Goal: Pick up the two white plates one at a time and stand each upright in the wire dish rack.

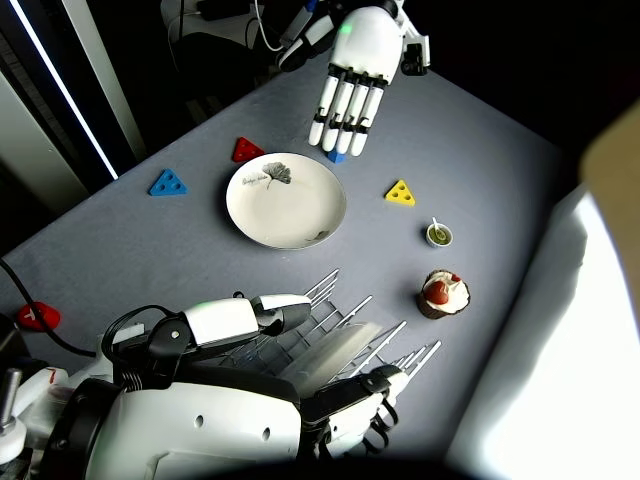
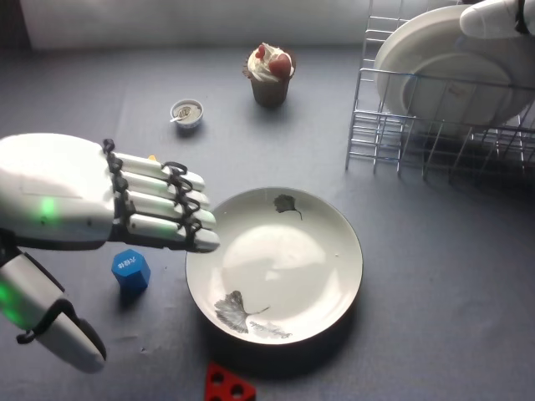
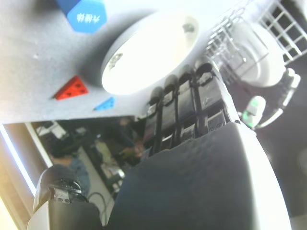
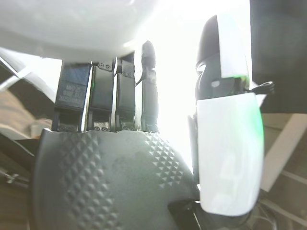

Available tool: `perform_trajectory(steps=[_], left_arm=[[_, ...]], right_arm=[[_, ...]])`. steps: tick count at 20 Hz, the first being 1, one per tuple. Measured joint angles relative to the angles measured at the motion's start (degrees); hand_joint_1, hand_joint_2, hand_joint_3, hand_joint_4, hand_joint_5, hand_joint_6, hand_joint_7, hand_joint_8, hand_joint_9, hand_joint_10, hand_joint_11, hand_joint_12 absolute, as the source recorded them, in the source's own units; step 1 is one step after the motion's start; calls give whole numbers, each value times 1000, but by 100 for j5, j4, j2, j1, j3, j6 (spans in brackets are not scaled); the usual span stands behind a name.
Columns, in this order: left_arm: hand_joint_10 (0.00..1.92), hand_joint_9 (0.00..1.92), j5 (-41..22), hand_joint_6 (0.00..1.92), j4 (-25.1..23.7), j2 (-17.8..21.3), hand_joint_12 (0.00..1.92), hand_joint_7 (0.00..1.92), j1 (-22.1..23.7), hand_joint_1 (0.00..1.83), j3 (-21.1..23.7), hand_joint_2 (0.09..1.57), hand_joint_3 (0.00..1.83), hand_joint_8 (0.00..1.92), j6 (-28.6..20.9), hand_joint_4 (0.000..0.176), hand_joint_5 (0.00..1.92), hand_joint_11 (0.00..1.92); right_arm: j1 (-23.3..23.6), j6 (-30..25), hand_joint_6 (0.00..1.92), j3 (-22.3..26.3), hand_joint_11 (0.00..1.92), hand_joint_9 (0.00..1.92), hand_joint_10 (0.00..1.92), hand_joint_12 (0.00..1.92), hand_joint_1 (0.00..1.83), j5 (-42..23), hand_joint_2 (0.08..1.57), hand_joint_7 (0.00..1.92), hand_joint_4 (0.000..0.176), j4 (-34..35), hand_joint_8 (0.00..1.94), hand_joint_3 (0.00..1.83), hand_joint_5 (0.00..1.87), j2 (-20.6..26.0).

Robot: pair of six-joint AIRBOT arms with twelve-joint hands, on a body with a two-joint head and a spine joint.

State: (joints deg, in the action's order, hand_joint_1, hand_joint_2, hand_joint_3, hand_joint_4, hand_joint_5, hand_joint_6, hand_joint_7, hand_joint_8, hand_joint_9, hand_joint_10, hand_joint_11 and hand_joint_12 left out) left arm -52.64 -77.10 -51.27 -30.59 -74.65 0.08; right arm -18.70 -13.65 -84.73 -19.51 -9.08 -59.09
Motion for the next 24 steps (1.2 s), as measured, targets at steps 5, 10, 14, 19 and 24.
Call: perform_trajectory(steps=[5, 10, 14, 19, 24], left_arm=[[5, 103, 125, 1, 15, -7, 7, 124, -186, 70, 168, 870, 0, 3, 0, 0, 108, 69], [9, 110, 170, 6, 17, -7, 10, 124, -240, 64, 260, 867, 0, 8, 0, 0, 107, 78], [1, 99, 267, 4, -76, -57, 3, 115, -328, 80, 313, 865, 0, 1, 2, 0, 111, 66], [4, 98, 431, 2, -59, -160, 3, 106, -470, 76, 310, 867, 0, 3, 2, 0, 100, 67], [0, 95, 520, 0, -26, -216, 5, 105, -509, 83, 275, 860, 0, 0, 2, 0, 99, 77]], right_arm=[[0, 22, 1, -7, 739, 618, 0, 110, 1001, -13, 935, 566, 0, -2, 0, 0, 583, -4], [87, 50, 6, -9, 748, 621, 2, 113, 974, -129, 924, 592, 0, -76, 8, 0, 603, -4], [332, 9, 14, -13, 730, 635, 6, 103, 874, -424, 924, 588, 0, -219, 6, 0, 638, -4], [570, -358, 0, 146, 618, 585, 1, 52, 777, -992, 921, 561, 0, -1209, 0, 0, 567, 70], [629, -863, 2, 660, 508, 496, 0, 3, 456, -2439, 953, 503, 0, -3379, 0, 5, 505, 109]])
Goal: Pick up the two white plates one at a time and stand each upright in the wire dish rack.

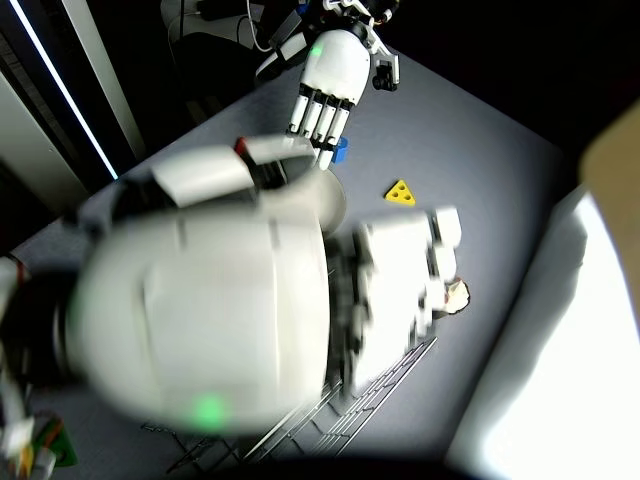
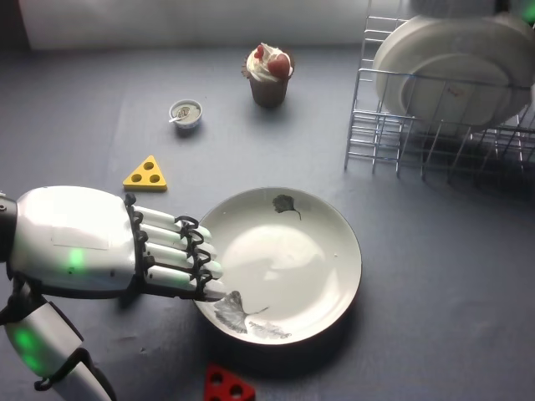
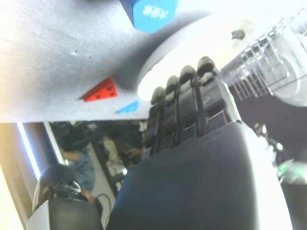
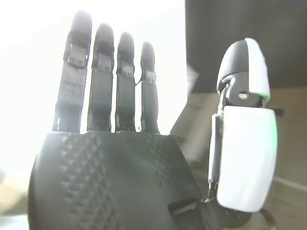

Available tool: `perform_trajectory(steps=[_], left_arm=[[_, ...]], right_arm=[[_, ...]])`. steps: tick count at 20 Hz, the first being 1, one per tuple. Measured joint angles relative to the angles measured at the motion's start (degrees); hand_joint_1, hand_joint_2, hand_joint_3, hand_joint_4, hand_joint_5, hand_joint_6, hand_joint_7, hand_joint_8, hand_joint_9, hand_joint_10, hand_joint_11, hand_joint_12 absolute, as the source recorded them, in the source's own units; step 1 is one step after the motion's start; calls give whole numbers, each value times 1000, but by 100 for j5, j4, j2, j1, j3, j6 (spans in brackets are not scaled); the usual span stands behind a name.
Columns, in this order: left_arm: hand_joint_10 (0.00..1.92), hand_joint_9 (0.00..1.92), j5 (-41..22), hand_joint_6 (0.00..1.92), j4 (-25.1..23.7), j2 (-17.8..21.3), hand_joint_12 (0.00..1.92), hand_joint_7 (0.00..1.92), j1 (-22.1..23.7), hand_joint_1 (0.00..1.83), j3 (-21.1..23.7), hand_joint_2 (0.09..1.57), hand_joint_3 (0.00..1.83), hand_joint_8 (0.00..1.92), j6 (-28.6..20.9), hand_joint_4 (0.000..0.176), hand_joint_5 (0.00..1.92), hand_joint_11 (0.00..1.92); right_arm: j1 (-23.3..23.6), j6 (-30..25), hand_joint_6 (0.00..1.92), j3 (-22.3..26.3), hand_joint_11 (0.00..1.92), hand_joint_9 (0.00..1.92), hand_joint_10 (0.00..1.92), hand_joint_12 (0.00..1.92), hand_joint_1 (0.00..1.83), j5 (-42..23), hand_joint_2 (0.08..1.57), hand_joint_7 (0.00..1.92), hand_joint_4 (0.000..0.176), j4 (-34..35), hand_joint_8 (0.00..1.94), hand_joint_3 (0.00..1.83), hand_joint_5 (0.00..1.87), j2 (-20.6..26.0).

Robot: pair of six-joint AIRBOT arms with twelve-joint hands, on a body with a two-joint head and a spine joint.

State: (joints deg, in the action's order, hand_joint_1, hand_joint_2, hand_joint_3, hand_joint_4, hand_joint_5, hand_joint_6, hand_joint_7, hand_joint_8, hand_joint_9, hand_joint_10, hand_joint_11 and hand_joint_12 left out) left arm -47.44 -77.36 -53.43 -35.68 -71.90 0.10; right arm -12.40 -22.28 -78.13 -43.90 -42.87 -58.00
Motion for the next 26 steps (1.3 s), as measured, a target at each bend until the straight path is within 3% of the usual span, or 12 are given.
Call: perform_trajectory(steps=[2, 5, 11, 17, 21, 22, 26], left_arm=[[6, 109, 9, 3, 20, 0, 6, 114, -44, 58, 0, 862, 0, 4, 0, 0, 103, 82], [1, 105, 37, 1, 42, 0, 13, 107, -116, 77, -11, 864, 1, 1, 0, 0, 103, 101], [9, 121, 81, 8, 170, -74, 15, 123, -177, 61, -11, 861, 0, 10, 0, 0, 111, 110], [4, 125, 149, 3, 345, -109, 10, 127, -319, 97, -42, 864, 0, 4, 7, 0, 115, 107], [10, 126, 149, 6, 369, -109, 16, 137, -365, 71, -42, 861, 0, 9, 7, 0, 123, 124], [5, 120, 140, 0, 389, -109, 7, 126, -387, 53, -44, 868, 2, 2, 9, 0, 111, 106], [0, 108, 81, 3, 452, -157, 5, 119, -522, 51, -83, 863, 0, 0, 20, 0, 114, 103]], right_arm=[[-201, -11, 0, 140, 441, 438, 0, 0, 426, -348, 944, 452, 0, -402, 0, 1, 439, -46], [-584, 199, 1, 96, 417, 413, 0, 1, 411, -201, 957, 426, 0, -546, 0, 5, 419, -68], [-678, 654, 0, 153, 293, 251, 0, 0, 430, 4, 946, 268, 0, -811, 0, 0, 254, -85], [-741, 1078, 0, 339, 271, 209, 1, 13, 683, 4, 965, 191, 0, -1532, 0, 4, 144, -103], [-866, 1327, 0, 339, 268, 181, 1, 11, 905, 55, 931, 144, 0, -1574, 0, 0, 99, -109], [-866, 1368, 0, 339, 175, 82, 0, 0, 1027, 79, 923, 41, 0, -1585, 0, 0, 16, -114], [-931, 1475, 4, 339, 134, 58, 8, 10, 1168, 109, 918, 6, 0, -1659, 2, 0, 14, -144]])
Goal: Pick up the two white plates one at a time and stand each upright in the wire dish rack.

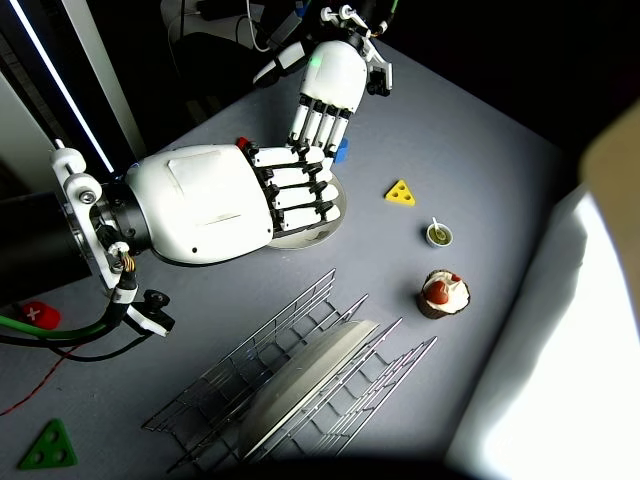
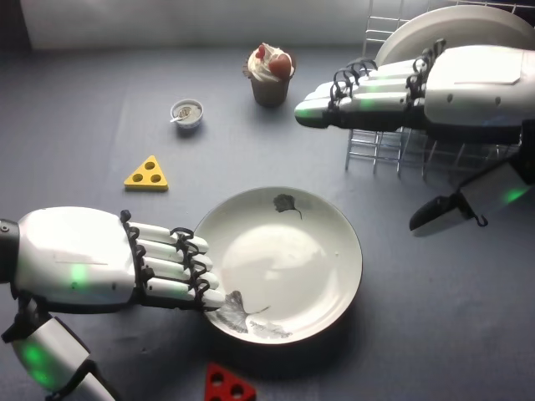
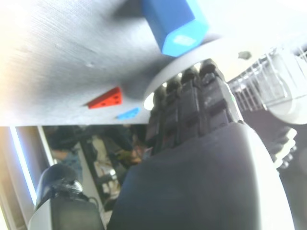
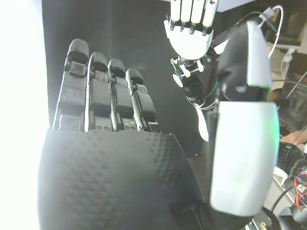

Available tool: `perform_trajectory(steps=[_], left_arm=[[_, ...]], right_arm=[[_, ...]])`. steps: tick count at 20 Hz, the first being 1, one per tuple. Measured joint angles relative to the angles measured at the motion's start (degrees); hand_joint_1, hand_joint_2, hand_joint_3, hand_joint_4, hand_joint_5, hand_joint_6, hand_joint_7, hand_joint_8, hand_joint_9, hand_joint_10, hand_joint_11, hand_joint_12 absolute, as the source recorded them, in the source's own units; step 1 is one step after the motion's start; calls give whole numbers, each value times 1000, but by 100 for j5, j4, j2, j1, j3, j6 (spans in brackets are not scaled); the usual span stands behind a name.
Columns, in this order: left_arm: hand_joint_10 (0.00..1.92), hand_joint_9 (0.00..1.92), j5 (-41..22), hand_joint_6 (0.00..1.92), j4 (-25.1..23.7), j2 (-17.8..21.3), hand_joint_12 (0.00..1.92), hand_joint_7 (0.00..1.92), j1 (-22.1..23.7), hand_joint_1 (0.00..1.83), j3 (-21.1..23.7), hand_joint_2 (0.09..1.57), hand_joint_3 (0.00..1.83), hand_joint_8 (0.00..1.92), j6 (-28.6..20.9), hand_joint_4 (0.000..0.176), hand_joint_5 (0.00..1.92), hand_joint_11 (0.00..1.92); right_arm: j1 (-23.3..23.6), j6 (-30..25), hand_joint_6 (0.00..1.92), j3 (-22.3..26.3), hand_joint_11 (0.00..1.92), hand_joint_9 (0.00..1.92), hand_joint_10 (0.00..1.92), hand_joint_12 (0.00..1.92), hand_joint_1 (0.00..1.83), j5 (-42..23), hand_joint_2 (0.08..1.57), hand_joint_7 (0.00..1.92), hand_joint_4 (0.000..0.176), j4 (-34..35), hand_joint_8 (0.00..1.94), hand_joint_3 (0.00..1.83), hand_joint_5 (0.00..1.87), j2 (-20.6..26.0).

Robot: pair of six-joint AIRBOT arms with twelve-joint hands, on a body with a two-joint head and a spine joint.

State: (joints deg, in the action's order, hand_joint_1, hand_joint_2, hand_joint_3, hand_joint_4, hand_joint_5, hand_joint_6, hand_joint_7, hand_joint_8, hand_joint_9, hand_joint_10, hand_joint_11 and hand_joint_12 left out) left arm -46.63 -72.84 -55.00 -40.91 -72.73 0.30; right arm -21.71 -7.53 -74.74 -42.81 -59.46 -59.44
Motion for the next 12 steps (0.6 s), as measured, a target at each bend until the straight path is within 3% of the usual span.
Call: perform_trajectory(steps=[4, 11, 12], left_arm=[[4, 99, 15, 1, 107, -13, 7, 101, -155, 79, 7, 862, 0, 0, 2, 0, 99, 106], [3, 73, 33, 3, 190, -24, 0, 76, -284, 87, 7, 862, 0, 5, -2, 0, 70, 71], [6, 83, 33, 4, 195, -24, 0, 87, -295, 69, 4, 869, 3, 7, 0, 0, 74, 54]], right_arm=[[0, 26, 6, -7, 192, 115, 9, 37, 1234, 2, 874, 57, 0, 11, 5, 0, 74, 2], [0, 31, 16, -7, 136, 92, 2, 13, 1162, -22, 895, 98, 0, -35, 10, 7, 150, 0], [-9, 31, 13, -7, 197, 106, 5, 39, 1146, -22, 905, 99, 0, -35, 6, 8, 159, -9]])
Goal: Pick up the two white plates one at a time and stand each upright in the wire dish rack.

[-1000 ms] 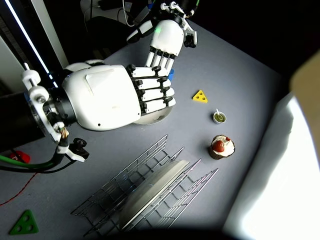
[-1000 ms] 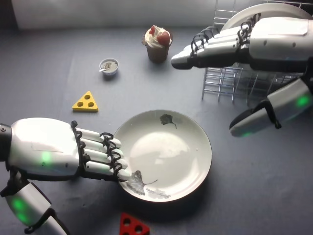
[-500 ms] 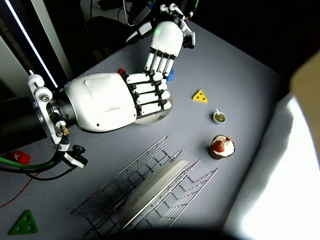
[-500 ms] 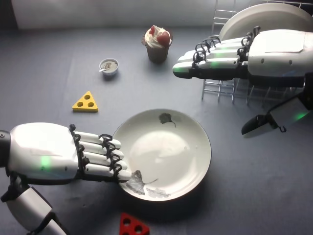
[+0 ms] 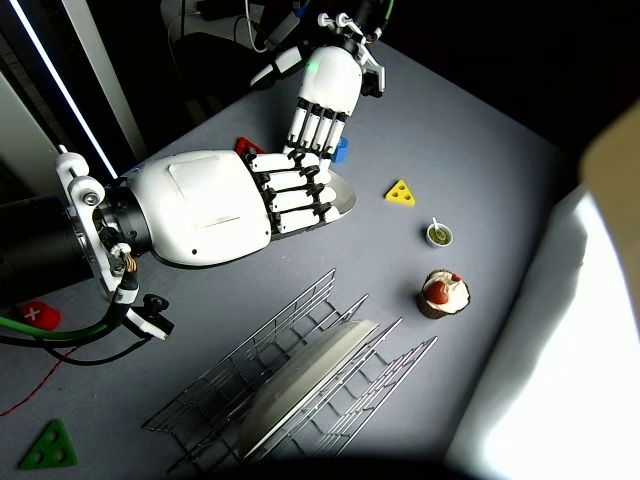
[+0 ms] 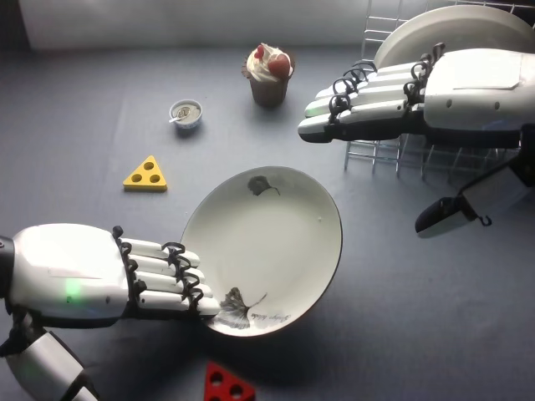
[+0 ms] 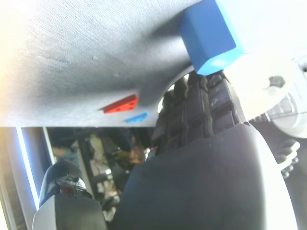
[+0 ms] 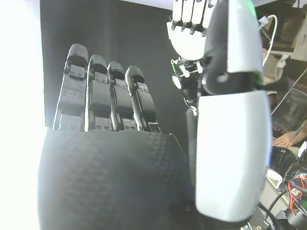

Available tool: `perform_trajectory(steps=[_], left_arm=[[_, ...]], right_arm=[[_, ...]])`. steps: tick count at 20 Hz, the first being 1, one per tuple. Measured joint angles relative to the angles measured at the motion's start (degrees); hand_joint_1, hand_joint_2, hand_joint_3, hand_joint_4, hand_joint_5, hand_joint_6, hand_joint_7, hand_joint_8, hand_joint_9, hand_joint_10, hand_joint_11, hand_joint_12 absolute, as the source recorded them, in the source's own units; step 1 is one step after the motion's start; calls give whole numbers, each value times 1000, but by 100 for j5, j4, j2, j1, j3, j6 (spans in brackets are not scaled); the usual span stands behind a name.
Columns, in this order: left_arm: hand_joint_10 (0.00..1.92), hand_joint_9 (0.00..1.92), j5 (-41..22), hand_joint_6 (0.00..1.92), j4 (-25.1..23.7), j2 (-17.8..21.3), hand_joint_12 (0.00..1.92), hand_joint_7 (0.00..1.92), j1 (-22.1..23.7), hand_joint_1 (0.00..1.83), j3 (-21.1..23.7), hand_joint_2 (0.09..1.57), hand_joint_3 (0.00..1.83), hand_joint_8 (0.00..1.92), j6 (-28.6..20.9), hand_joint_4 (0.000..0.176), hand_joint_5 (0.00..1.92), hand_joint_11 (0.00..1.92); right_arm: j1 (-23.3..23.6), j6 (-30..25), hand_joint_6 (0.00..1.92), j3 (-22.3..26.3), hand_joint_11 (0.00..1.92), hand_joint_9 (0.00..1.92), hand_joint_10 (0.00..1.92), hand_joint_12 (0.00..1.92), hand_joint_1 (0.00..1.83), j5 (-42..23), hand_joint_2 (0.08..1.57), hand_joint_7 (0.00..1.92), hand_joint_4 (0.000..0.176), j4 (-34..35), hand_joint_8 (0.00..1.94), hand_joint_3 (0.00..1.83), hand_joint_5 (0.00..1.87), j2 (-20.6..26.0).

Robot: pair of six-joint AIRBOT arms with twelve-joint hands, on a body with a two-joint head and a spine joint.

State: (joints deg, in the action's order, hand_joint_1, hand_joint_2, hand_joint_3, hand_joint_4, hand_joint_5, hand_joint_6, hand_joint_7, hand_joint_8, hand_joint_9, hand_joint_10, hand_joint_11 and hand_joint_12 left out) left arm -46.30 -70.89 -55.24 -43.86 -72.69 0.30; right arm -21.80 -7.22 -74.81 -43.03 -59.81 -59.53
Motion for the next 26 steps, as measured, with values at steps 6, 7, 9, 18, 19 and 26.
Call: perform_trajectory(steps=[6, 7, 9, 18, 19, 26], left_arm=[[0, 72, -44, 0, 151, -24, 0, 65, -118, 34, -28, 874, 2, 0, 0, 0, 52, 52], [4, 81, -44, 4, 170, -24, 5, 75, -140, 34, -28, 872, 1, 4, -2, 0, 62, 62], [2, 76, -44, 2, 208, -35, 7, 63, -157, 39, -28, 872, 1, 1, 0, 0, 55, 67], [13, 80, -50, 8, 236, -37, 16, 66, -166, 15, -28, 872, 0, 9, 0, 0, 59, 71], [16, 94, -50, 11, 236, -37, 20, 80, -166, 33, -28, 871, 0, 13, 0, 0, 70, 81], [4, 63, -74, 8, 240, -55, 6, 64, -166, 4, -52, 888, 4, 8, 0, 0, 56, 55]], right_arm=[[-457, 7, 7, -35, 161, 74, 0, 25, 1187, 50, 957, 82, 0, -33, 0, 16, 177, -127], [-472, 46, 10, -35, 170, 81, 3, 29, 1187, 98, 957, 92, 0, -28, 4, 12, 189, -149], [-483, 181, 4, -39, 200, 112, 4, 45, 1214, 142, 962, 118, 0, 79, 0, 4, 238, -243], [-374, 608, 5, 57, 250, 166, 15, 74, 1272, 271, 966, 175, 0, 428, 15, 2, 240, -481], [-374, 625, 1, 57, 256, 175, 18, 77, 1267, 280, 964, 178, 0, 407, 14, 1, 232, -520], [-391, 713, 0, 79, 203, 154, 0, 68, 1199, 358, 947, 134, 0, 391, 0, 7, 208, -787]])
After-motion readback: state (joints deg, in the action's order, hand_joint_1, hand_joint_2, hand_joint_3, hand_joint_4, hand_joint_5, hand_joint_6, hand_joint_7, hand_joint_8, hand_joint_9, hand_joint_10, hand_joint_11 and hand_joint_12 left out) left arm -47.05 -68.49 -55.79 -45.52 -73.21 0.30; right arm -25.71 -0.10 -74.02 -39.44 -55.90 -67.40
